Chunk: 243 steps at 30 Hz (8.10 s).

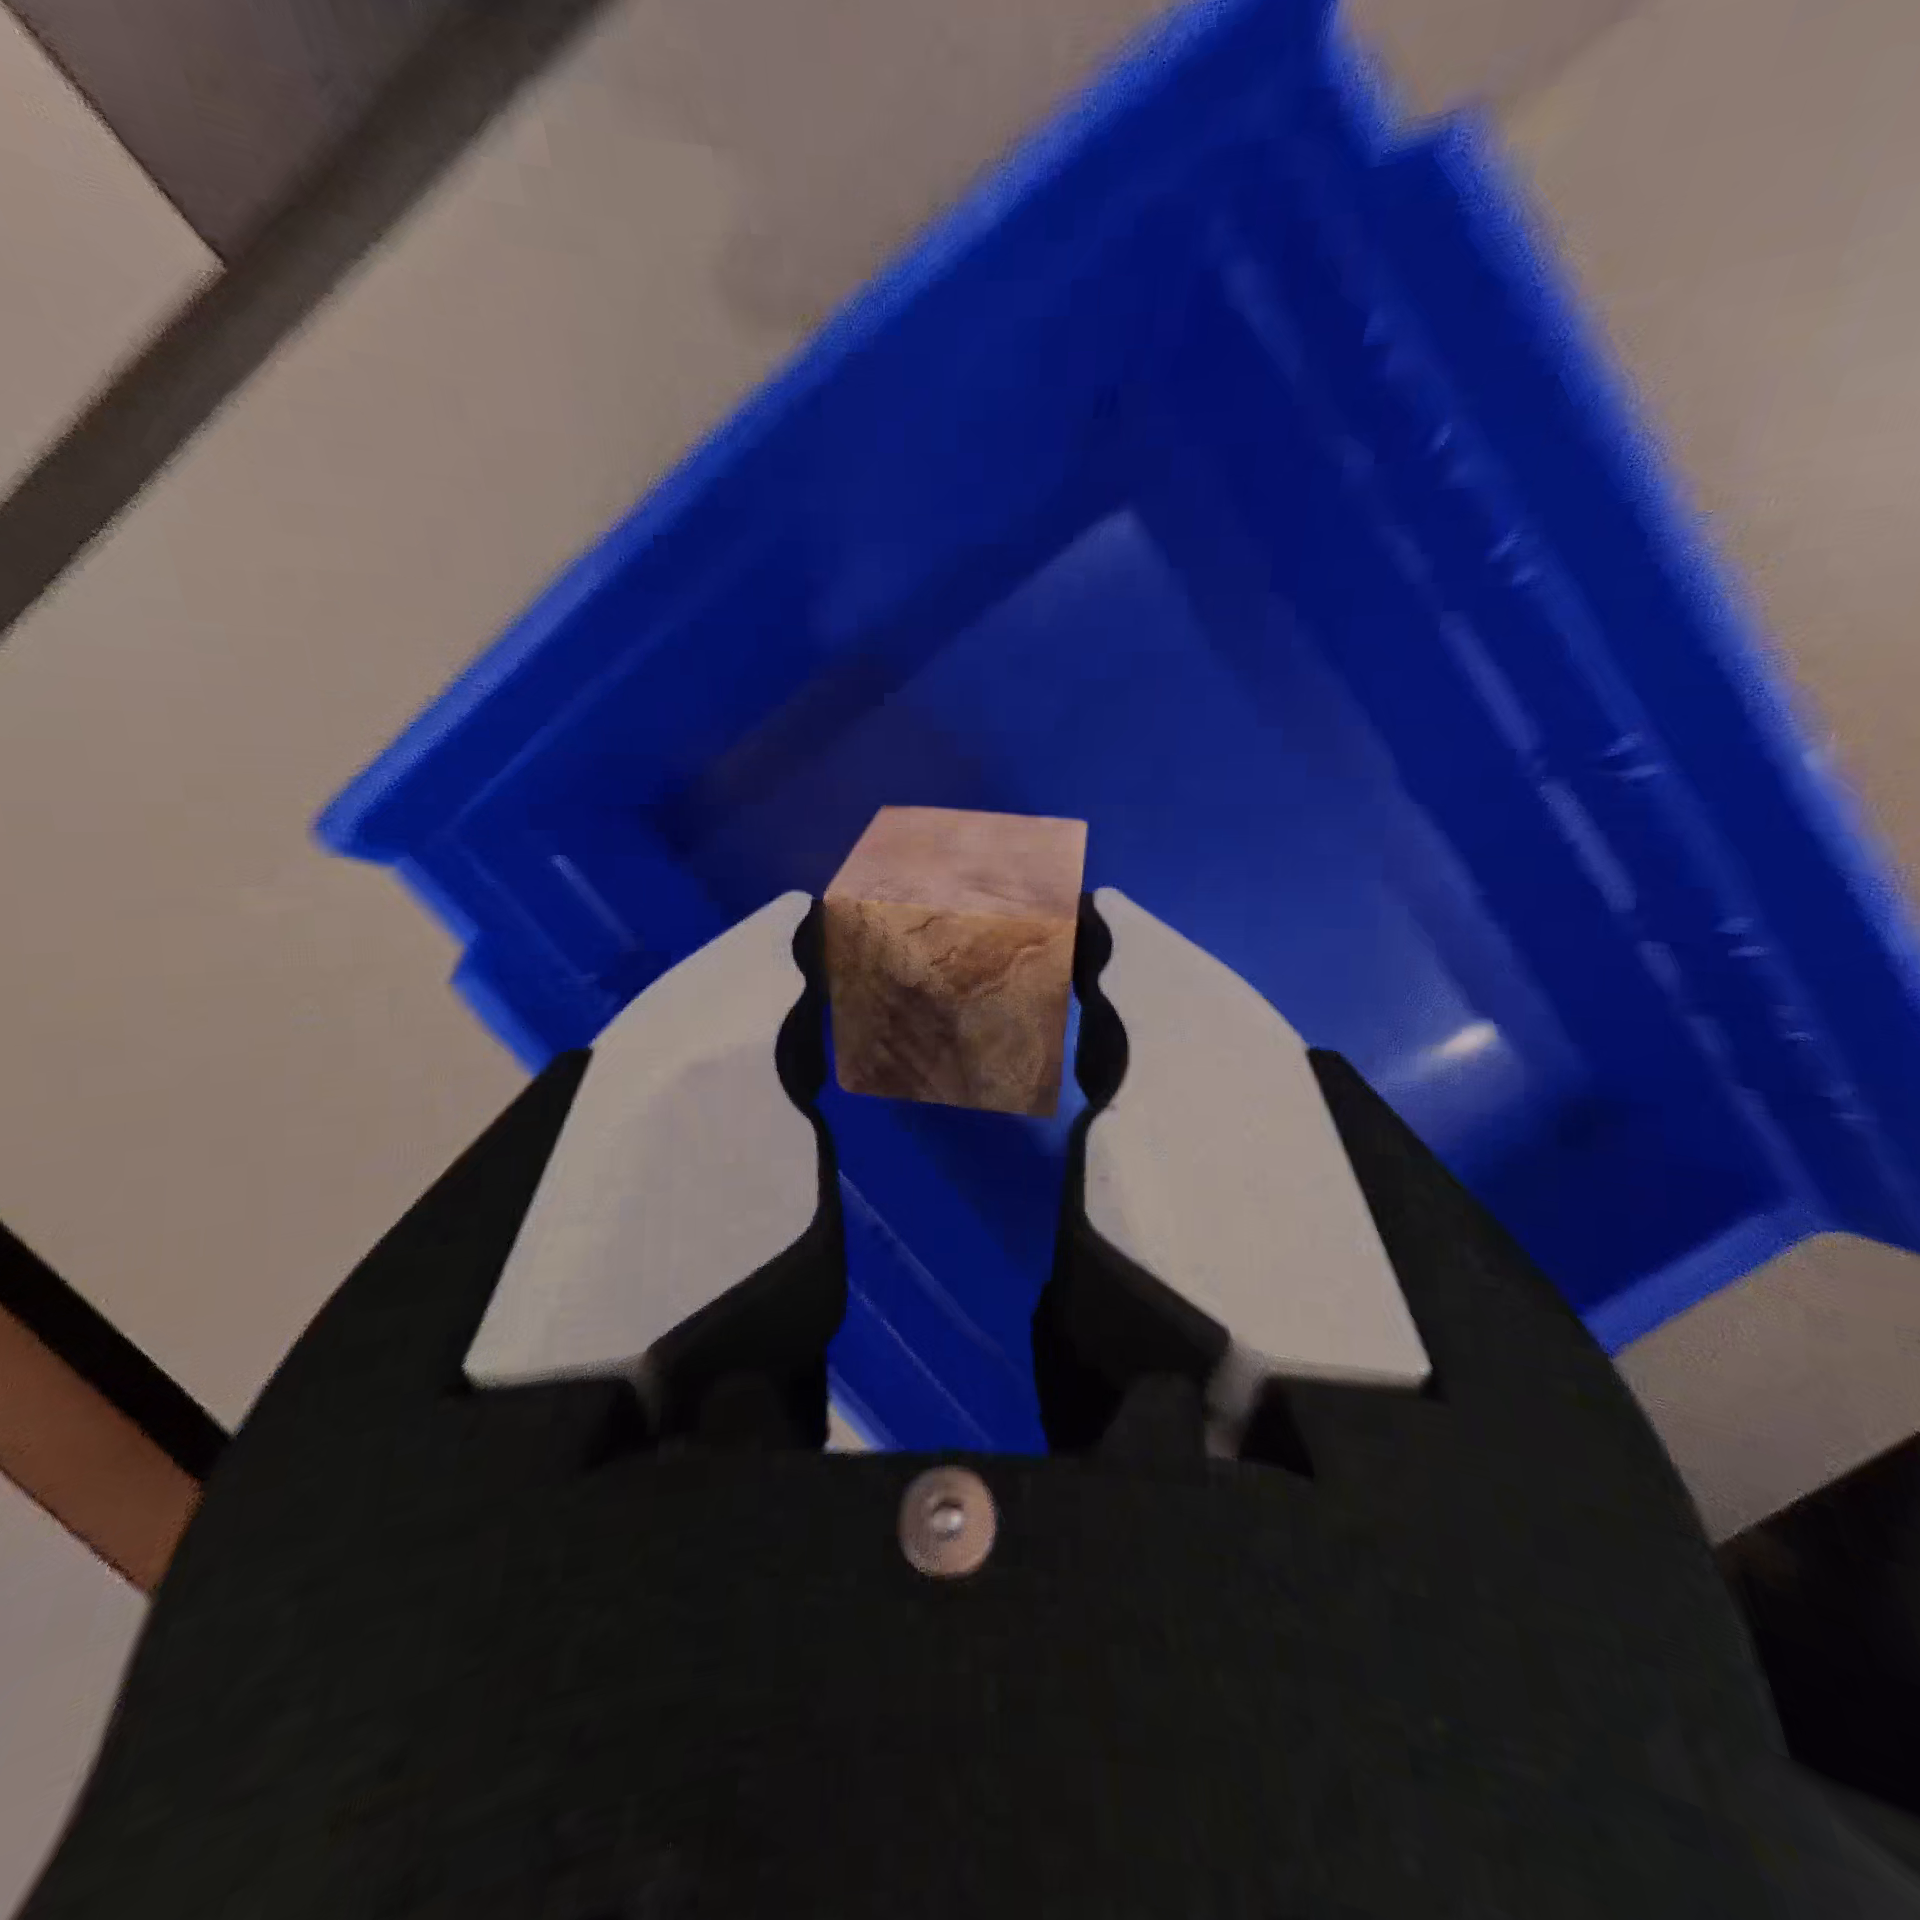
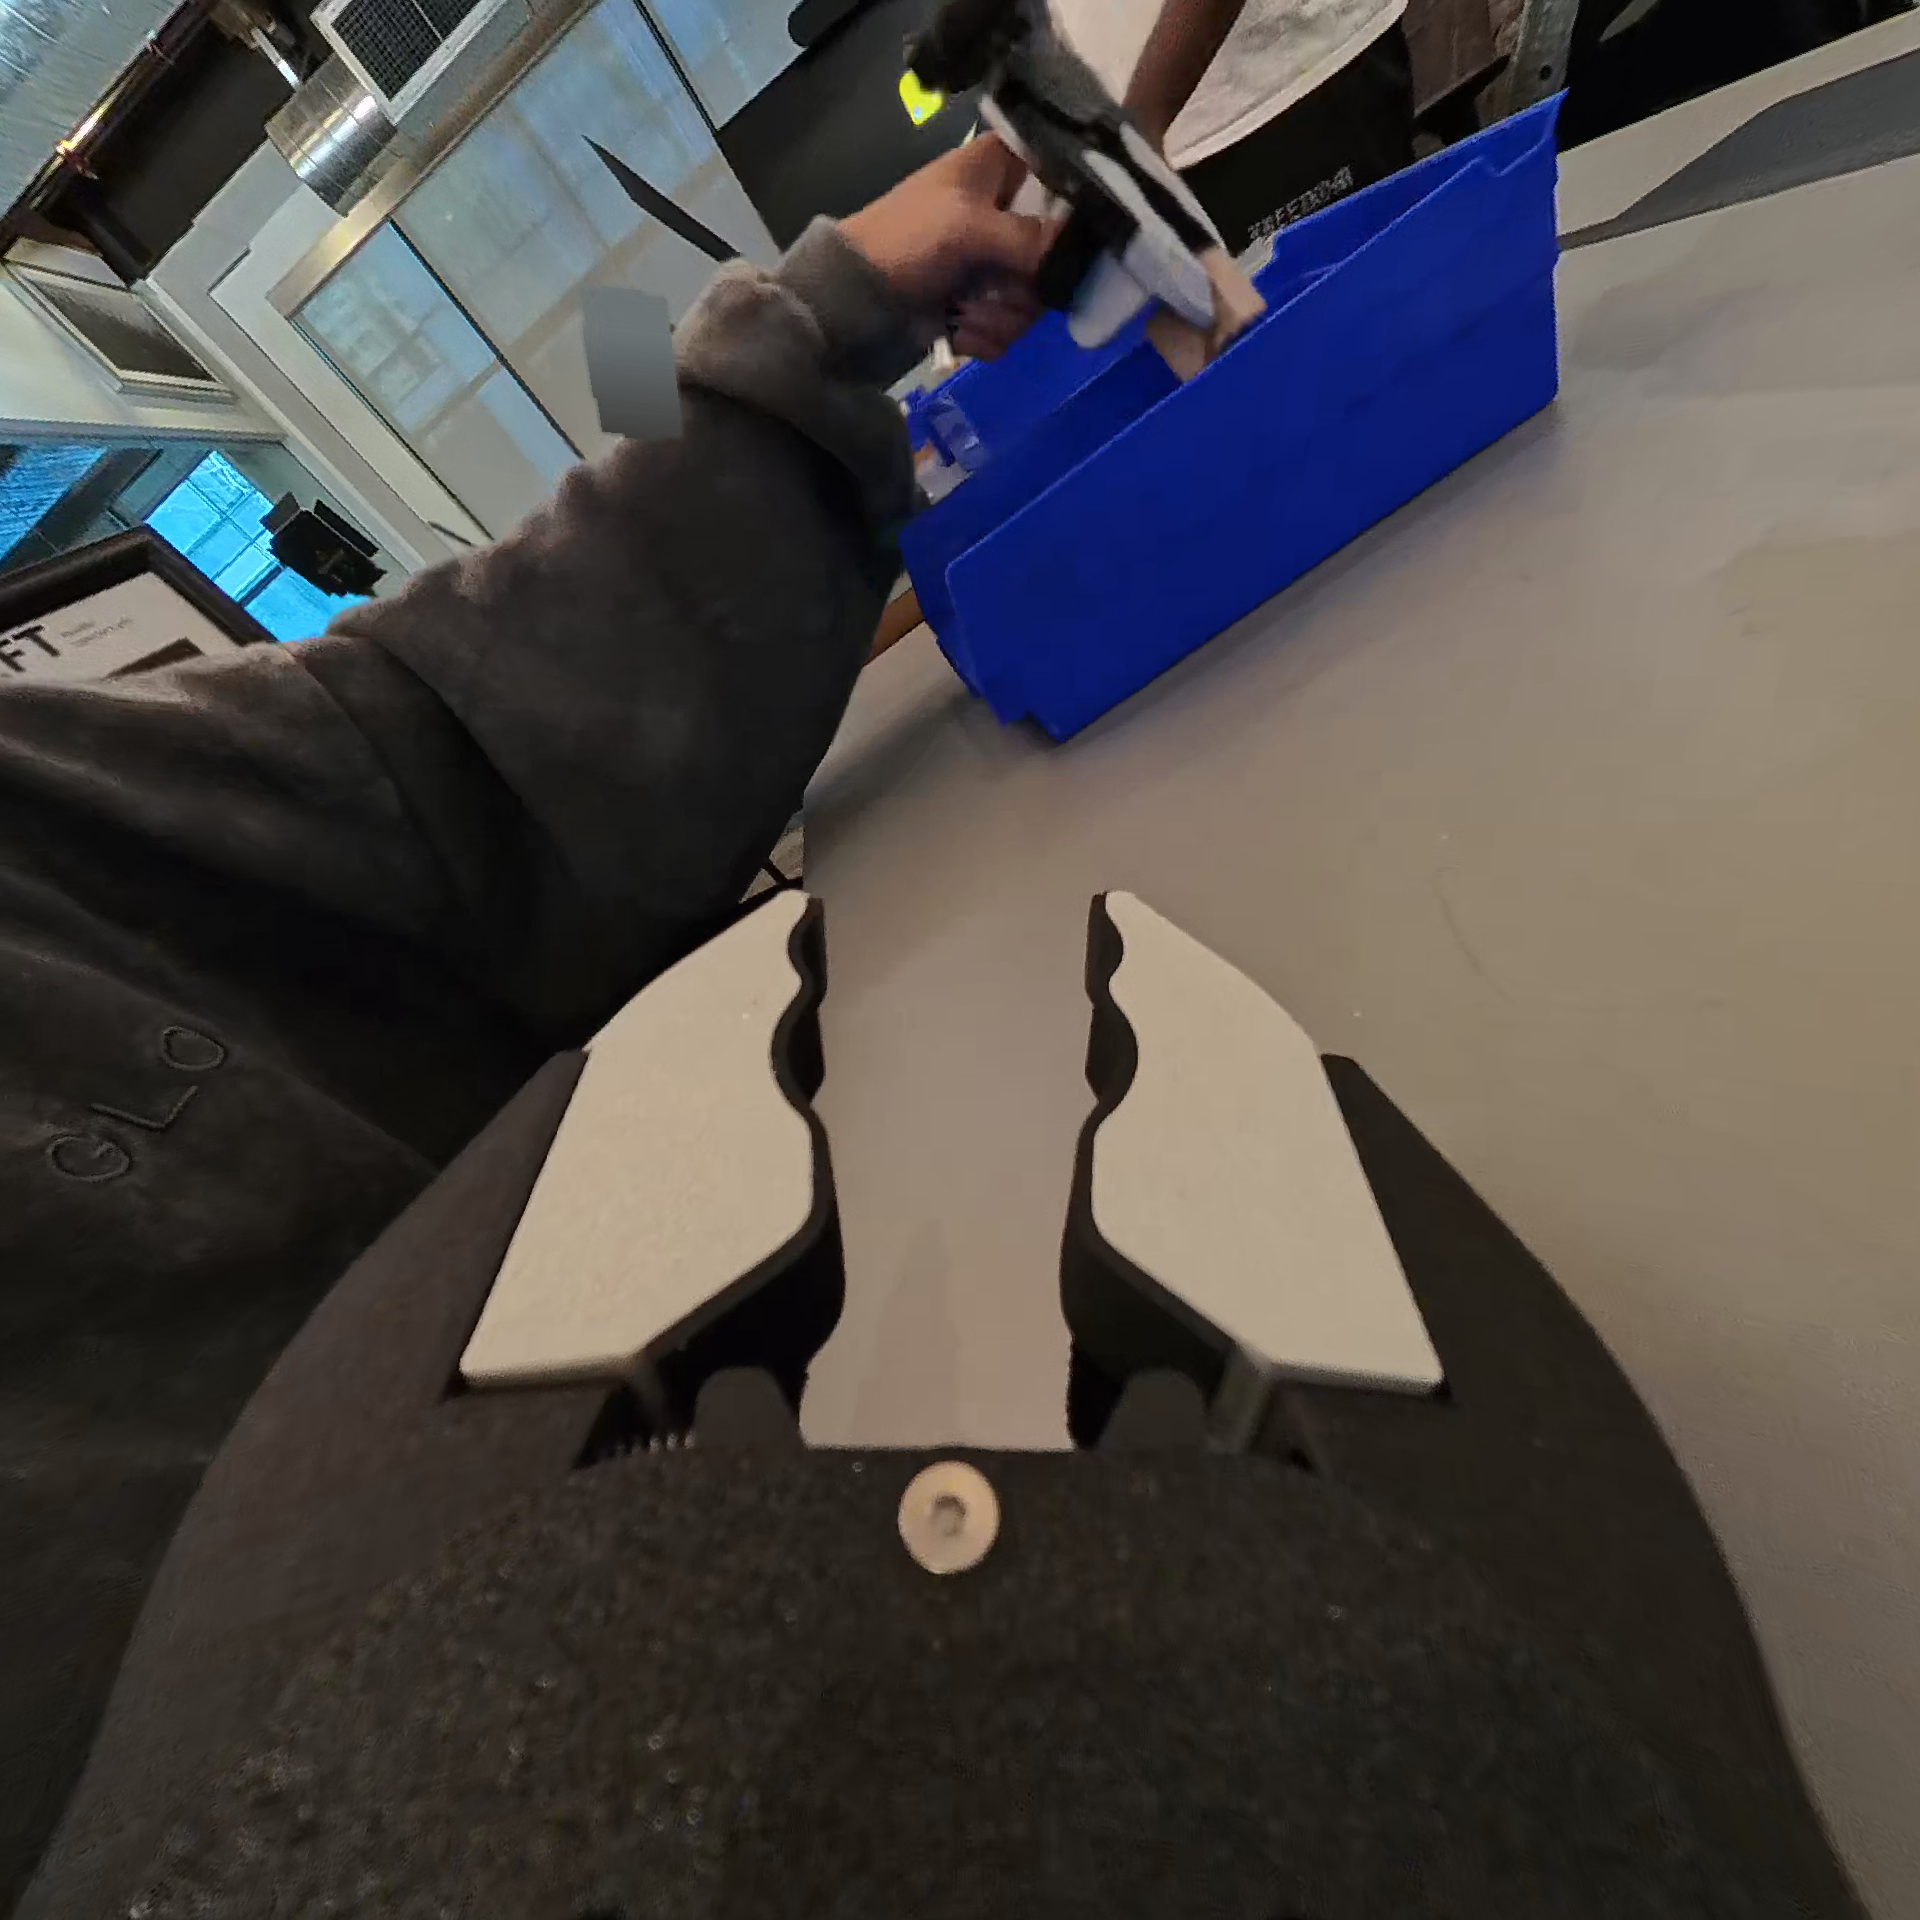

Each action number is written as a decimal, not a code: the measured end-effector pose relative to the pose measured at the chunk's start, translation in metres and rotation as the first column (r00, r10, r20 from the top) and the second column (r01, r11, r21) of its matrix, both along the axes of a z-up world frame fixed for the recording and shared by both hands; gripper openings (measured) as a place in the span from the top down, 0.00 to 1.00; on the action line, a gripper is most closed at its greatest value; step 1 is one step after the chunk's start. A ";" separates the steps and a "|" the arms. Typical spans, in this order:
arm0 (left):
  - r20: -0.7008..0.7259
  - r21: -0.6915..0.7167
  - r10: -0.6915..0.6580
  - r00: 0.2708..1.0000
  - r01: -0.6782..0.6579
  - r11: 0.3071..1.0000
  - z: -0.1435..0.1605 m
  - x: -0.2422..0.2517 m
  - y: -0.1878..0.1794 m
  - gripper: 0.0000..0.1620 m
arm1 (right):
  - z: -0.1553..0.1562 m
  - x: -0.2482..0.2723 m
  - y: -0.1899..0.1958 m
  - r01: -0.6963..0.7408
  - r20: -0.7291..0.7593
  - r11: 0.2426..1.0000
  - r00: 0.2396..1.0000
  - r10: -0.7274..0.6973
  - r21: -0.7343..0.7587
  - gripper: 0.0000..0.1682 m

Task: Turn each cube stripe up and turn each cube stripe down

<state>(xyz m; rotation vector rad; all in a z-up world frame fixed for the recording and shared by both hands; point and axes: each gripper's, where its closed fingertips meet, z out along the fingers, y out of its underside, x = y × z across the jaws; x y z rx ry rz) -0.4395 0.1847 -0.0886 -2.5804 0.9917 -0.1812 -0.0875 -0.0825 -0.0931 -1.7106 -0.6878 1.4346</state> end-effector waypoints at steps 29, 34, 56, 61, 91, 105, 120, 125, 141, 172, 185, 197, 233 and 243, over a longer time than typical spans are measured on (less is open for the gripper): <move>0.890 -0.151 -0.030 0.455 0.357 0.922 0.076 0.345 -0.200 0.73 | -0.016 0.006 0.011 0.054 0.036 0.997 0.998 -0.053 -0.046 0.73; 0.948 -0.317 0.297 0.114 0.420 0.851 0.106 0.336 -0.187 0.73 | -0.016 0.005 0.010 0.048 0.040 0.998 0.998 -0.046 -0.043 0.73; 0.932 -0.160 0.089 0.351 0.179 0.971 0.074 0.342 -0.175 0.73 | 0.069 -0.037 0.078 -0.062 -0.262 0.910 0.964 -0.052 -0.409 0.73; 0.970 -0.069 0.062 0.233 0.021 0.997 0.104 0.299 -0.157 0.52 | 0.070 -0.028 0.080 -0.022 -0.251 0.916 0.964 -0.087 -0.401 0.73; 0.716 0.226 -0.295 0.633 0.190 0.955 -0.023 0.297 -0.270 0.56 | -0.065 0.292 0.155 0.783 0.918 0.611 0.319 -0.237 -0.114 0.73; 0.705 0.221 -0.302 0.642 0.205 0.953 -0.027 0.298 -0.272 0.56 | -0.042 0.304 0.147 0.772 0.941 0.635 0.207 -0.268 0.011 0.58; 0.706 0.352 -0.184 0.684 -0.114 0.929 0.001 0.241 -0.239 0.57 | 0.061 0.023 0.014 0.413 -0.059 0.816 0.902 -0.428 0.405 0.60; 0.719 0.371 -0.150 0.679 -0.192 0.908 0.002 0.220 -0.240 0.57 | 0.032 0.021 0.010 0.436 -0.041 0.824 0.890 -0.453 0.362 0.57; 0.660 0.386 -0.158 0.734 -0.151 0.910 -0.017 0.225 -0.236 0.57 | 0.023 0.031 0.015 0.432 0.032 0.806 0.874 -0.484 0.405 0.62; 0.442 0.521 -0.332 0.833 0.063 0.851 -0.002 0.444 -0.214 0.45 | 0.043 0.185 0.036 0.756 -0.009 0.536 0.581 -0.814 0.375 0.58; 0.514 0.308 -0.154 0.844 -0.014 0.951 -0.035 0.562 -0.178 0.33 | 0.029 0.330 0.027 0.888 0.158 0.218 0.167 -0.973 0.405 0.60; 0.433 0.313 -0.009 0.902 -0.140 0.939 -0.040 0.538 -0.141 0.87 | 0.009 0.336 0.022 0.839 0.282 0.283 0.163 -0.946 0.464 0.80; 0.413 0.461 0.415 0.811 -0.579 0.673 -0.033 0.182 -0.180 0.95 | -0.030 0.013 0.069 0.656 0.422 0.681 0.544 -0.725 0.325 0.93; 0.595 0.384 0.179 0.783 -0.473 0.793 0.029 0.153 -0.251 0.43 | 0.019 0.046 0.015 0.576 0.109 0.584 0.652 -0.750 0.573 0.60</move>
